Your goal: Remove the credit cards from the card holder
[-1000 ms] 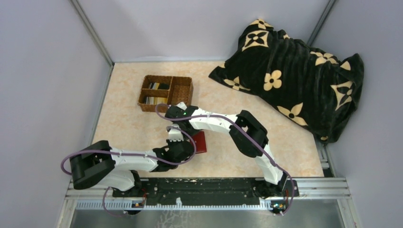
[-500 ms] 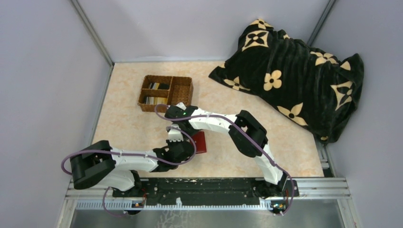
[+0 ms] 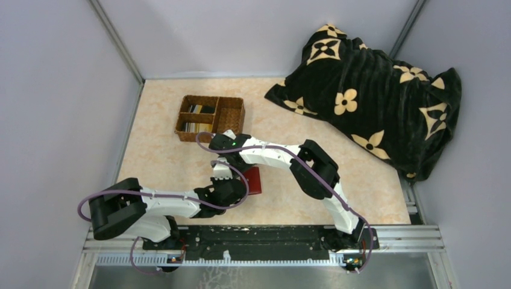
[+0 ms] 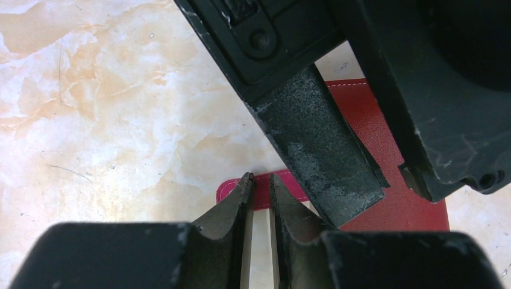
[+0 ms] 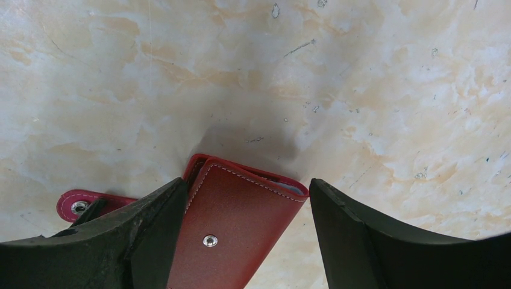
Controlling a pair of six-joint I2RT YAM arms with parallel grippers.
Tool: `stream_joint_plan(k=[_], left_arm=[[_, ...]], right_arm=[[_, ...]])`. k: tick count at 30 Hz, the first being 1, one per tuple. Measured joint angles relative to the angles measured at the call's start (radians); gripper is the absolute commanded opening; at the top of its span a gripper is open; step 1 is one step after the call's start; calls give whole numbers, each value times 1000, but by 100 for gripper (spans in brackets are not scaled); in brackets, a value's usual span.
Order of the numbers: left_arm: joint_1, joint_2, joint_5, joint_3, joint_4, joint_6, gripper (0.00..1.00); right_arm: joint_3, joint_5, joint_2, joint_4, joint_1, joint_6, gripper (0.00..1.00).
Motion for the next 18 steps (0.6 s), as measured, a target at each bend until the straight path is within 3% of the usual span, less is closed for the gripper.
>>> stream_joint_plan(k=[10,18], left_arm=[[0,0,0,0,0,-8,22],[0,-17,12,-4,0,-7,23]], right_arm=[[-10,22,-2,-6,3,13,75],[-131,1,-82,38,-3,39,74]])
